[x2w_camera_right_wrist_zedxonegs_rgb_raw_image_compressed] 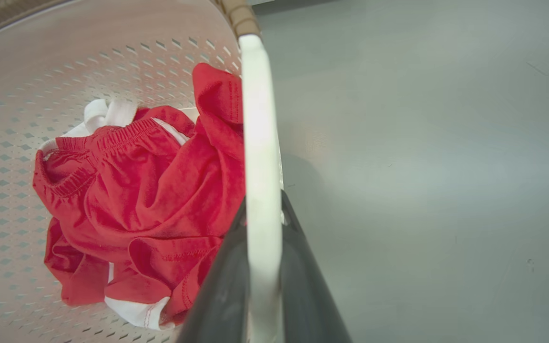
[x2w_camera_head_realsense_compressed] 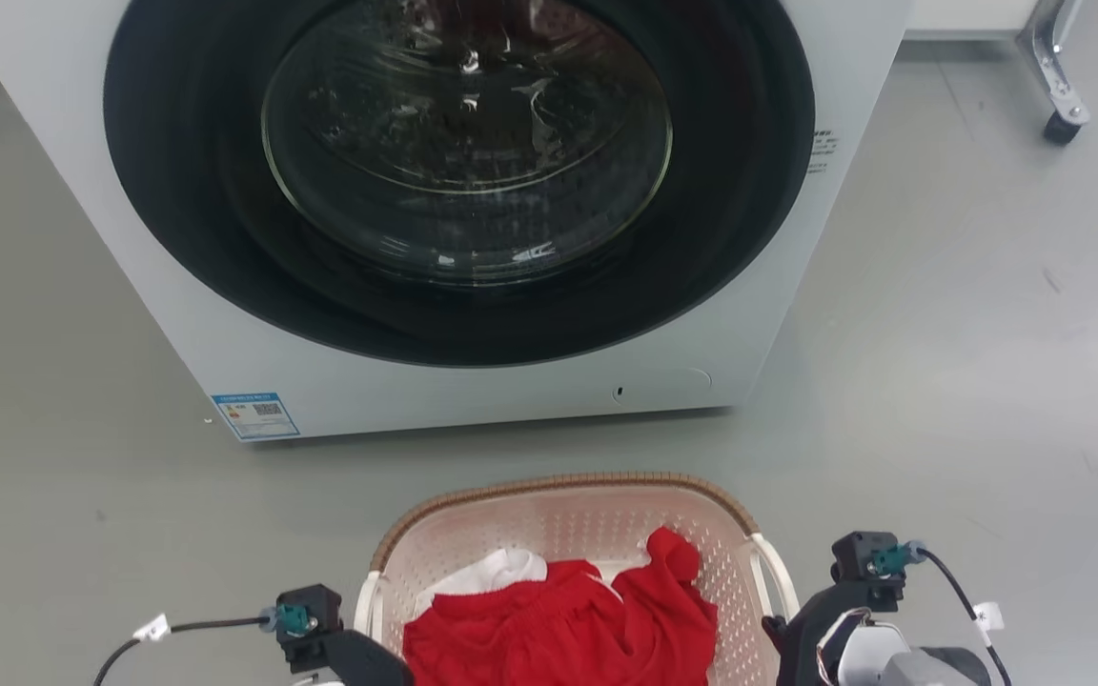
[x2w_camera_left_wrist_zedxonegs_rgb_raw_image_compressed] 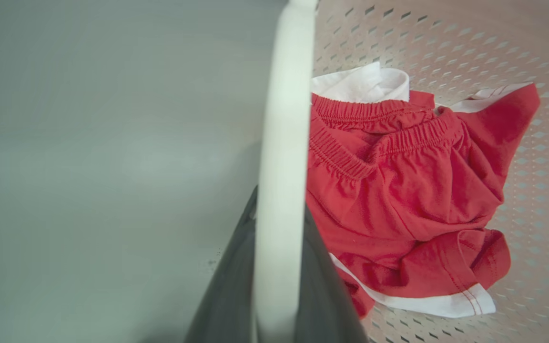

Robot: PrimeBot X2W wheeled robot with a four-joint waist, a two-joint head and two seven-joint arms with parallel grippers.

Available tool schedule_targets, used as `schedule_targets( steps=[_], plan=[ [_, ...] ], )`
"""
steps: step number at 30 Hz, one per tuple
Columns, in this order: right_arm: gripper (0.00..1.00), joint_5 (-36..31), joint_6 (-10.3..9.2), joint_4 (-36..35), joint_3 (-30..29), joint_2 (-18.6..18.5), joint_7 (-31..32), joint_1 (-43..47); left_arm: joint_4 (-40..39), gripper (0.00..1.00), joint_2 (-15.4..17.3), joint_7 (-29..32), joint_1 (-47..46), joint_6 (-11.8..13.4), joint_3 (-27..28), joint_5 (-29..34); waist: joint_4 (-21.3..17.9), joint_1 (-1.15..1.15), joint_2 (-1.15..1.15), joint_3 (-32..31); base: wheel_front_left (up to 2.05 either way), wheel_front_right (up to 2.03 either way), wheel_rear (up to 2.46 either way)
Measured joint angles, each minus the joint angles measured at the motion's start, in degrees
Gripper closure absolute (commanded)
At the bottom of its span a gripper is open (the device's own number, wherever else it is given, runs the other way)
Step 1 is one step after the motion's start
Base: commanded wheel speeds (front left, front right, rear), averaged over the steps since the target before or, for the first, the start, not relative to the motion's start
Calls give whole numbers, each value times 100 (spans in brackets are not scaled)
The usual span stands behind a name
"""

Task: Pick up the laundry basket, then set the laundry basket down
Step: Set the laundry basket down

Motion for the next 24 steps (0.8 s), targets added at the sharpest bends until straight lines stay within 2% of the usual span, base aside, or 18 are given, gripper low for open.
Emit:
schedule_targets(
  steps=[24],
  plan=[
    [100, -62, -5, -255, -86, -259, -519, -1522, -81, 100, 36, -742, -1648, 70, 5, 303, -85, 0, 1, 1974, 0, 0, 0]
  ],
)
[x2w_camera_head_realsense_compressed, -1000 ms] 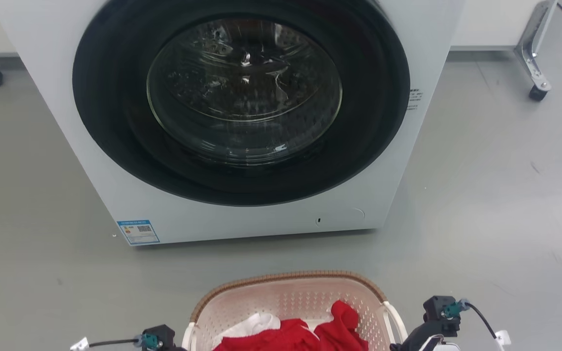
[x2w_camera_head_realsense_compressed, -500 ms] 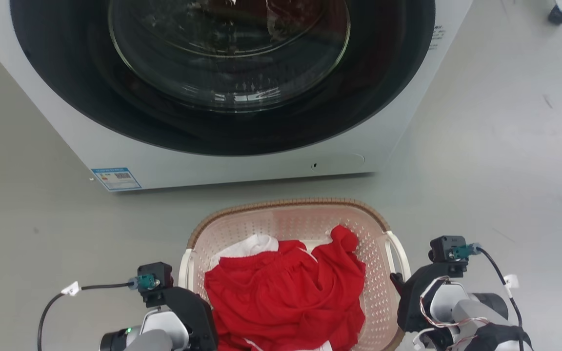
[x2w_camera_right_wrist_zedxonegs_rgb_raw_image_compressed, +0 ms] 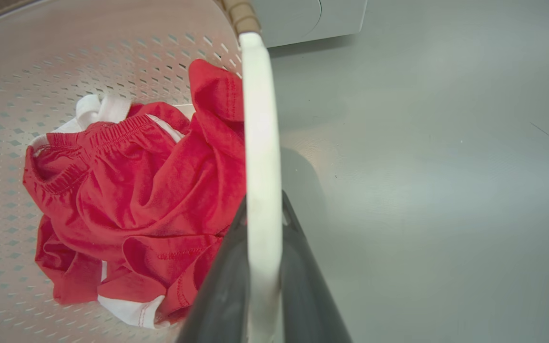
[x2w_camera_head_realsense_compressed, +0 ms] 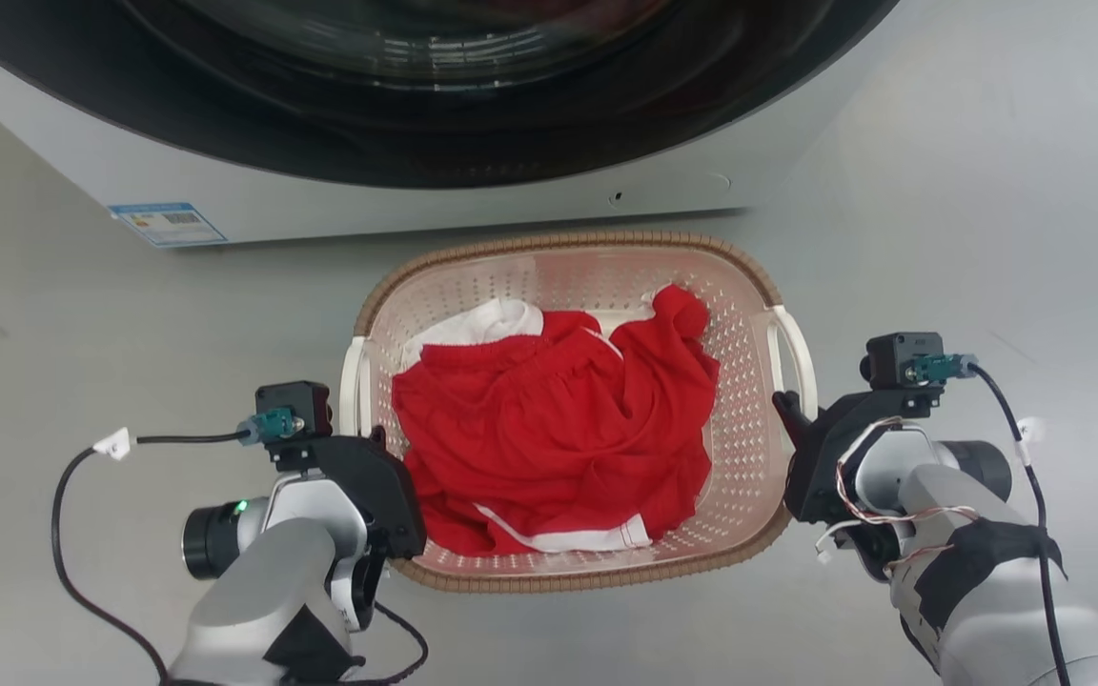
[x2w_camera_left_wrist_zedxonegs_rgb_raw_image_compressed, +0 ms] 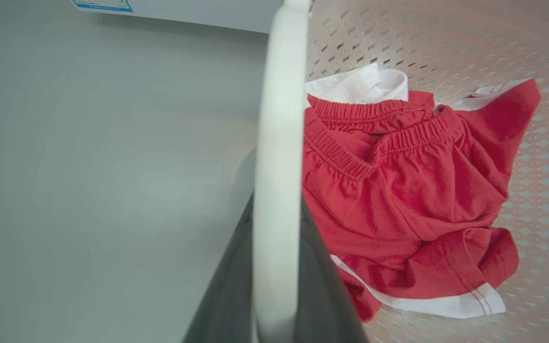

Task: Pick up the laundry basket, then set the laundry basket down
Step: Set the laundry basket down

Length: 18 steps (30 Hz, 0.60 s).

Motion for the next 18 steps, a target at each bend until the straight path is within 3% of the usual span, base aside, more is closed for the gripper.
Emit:
schedule_targets(
  steps=[18],
  plan=[
    [100, -49, 1, 2, -24, -73, -319, -559, 80, 100, -15, -339, -622, 46, -31, 132, 52, -1, 0, 1169, 0, 0, 0]
  ],
)
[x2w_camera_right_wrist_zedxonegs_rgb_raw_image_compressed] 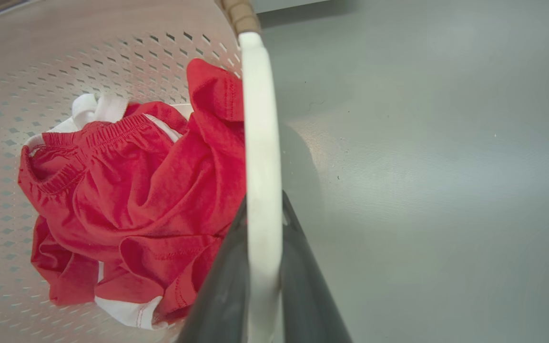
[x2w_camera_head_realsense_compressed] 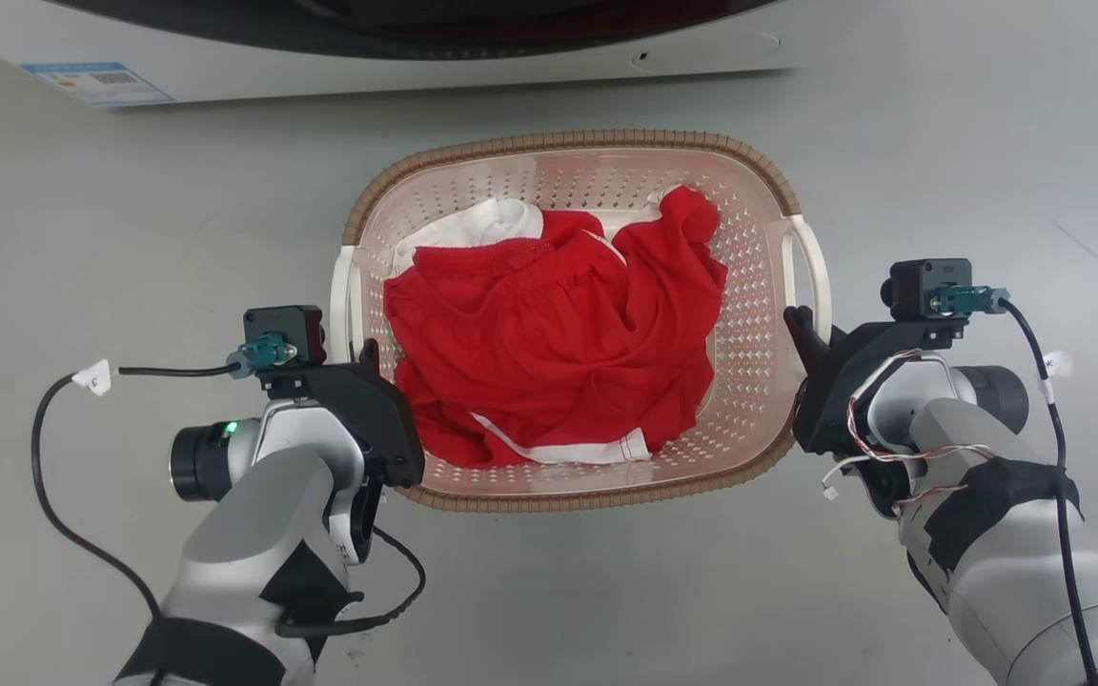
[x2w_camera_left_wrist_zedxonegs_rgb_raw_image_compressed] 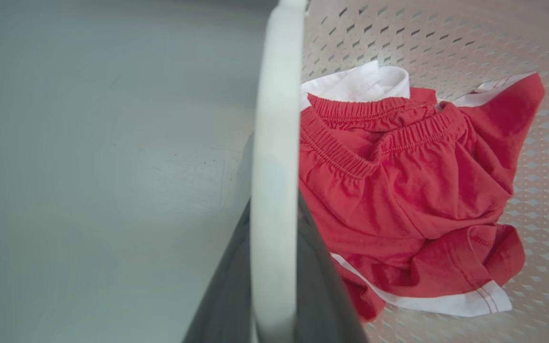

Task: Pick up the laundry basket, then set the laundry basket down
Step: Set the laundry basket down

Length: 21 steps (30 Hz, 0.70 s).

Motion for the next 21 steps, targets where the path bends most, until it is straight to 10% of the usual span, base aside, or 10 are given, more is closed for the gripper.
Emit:
schedule_targets(
  steps=[21],
  plan=[
    [100, -59, 5, 68, 2, 3, -434, -422, 136, 100, -13, -431, -452, 5, -13, 49, 41, 0, 0, 810, 0, 0, 0]
  ],
)
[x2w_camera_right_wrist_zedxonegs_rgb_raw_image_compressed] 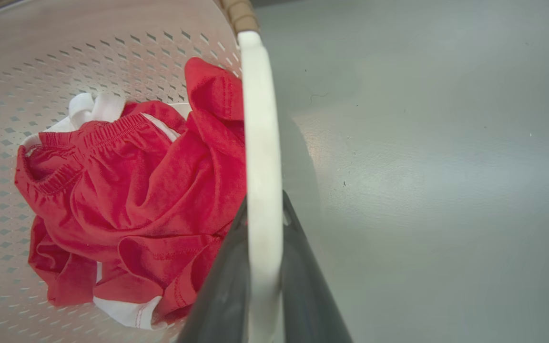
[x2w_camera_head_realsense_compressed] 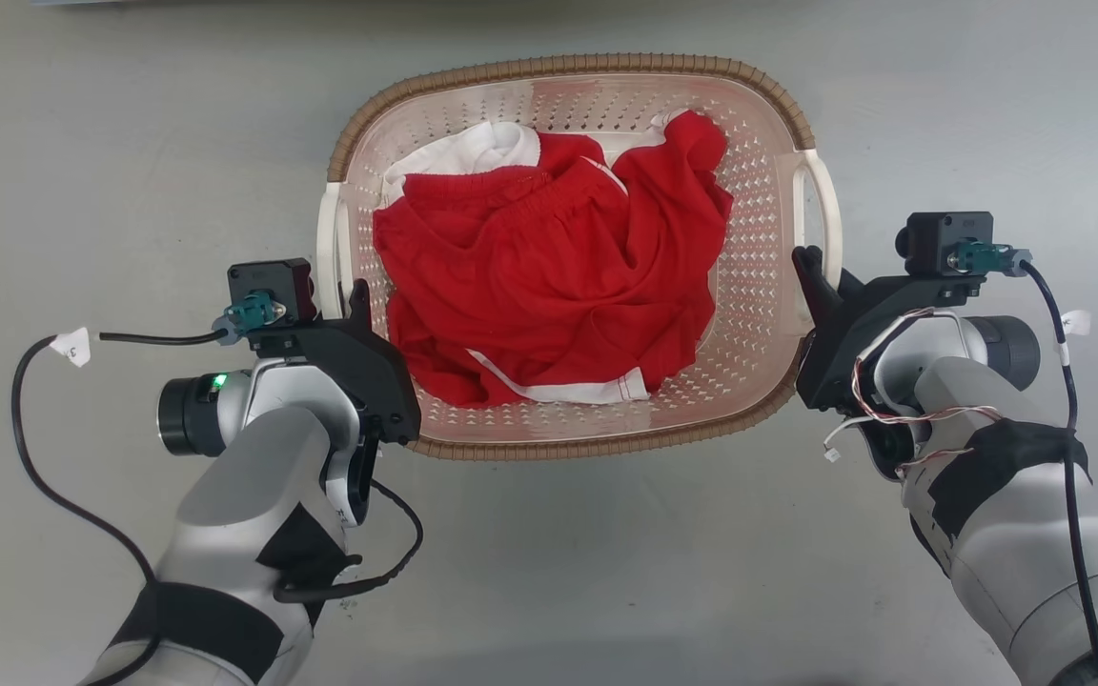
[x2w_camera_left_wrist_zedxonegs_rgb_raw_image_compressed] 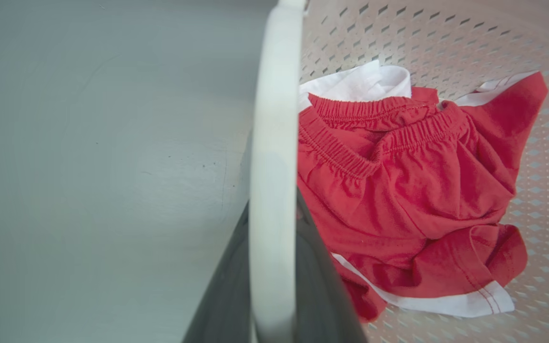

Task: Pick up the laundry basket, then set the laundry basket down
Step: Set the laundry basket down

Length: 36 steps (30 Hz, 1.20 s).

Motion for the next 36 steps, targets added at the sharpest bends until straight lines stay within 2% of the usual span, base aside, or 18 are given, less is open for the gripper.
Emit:
schedule_targets(
  steps=[6, 7, 8, 9, 10, 11, 12, 13, 14, 16, 26, 36],
  plan=[
    [100, -3, 1, 45, 12, 1, -78, 0, 25, 100, -22, -63, -9, 0, -10, 0, 4, 0, -1, 49, 0, 0, 0],
    [86, -9, 3, 53, 14, 3, -108, 1, 35, 100, -24, -74, -21, 0, -15, 0, 7, 0, -1, 60, 0, 0, 0],
    [54, -9, 5, 59, 14, 4, -116, 1, 41, 100, -25, -78, -34, 1, -16, 1, 8, 0, -1, 64, 0, 0, 0],
    [15, -9, 5, 68, 13, 4, -142, 1, 48, 100, -22, -90, -43, 1, -16, 1, 9, 0, -1, 66, 0, 0, 0],
    [0, -9, 5, 75, 12, 3, -157, 0, 59, 100, -18, -92, -53, 3, -16, 0, 9, 0, -1, 67, 0, 0, 0],
    [0, -8, 4, 86, 9, -2, -168, 0, 76, 98, -8, -115, -60, 18, -16, 0, 9, 0, -1, 67, 0, 0, 0],
    [0, -8, 0, 99, 8, -13, -189, 0, 89, 65, 14, -121, -63, 46, -15, 0, 10, 0, -1, 66, 0, 0, 0],
    [0, -8, 0, 108, 9, -16, -202, 1, 102, 51, 32, -122, -64, 45, -15, 0, 11, 0, -1, 63, 0, 0, 0],
    [0, -8, 0, 110, 10, -16, -204, 0, 119, 27, 49, -124, -64, 46, -14, 0, 13, 0, -1, 59, 0, 0, 0],
    [0, -8, -1, 119, 11, -15, -233, -1, 137, 0, 88, -166, -68, 51, -15, 0, 14, 0, -1, 44, 0, 0, 0],
    [0, -7, 0, 190, 40, -10, -301, 15, 190, 0, 112, -216, -69, 53, -22, -3, 13, 0, -1, -131, 0, 0, 0],
    [0, 2, 2, 246, 98, 68, -305, 193, 194, 0, 113, -226, 114, 47, -79, -90, 9, 0, -1, -588, 0, 0, 0]
  ],
)
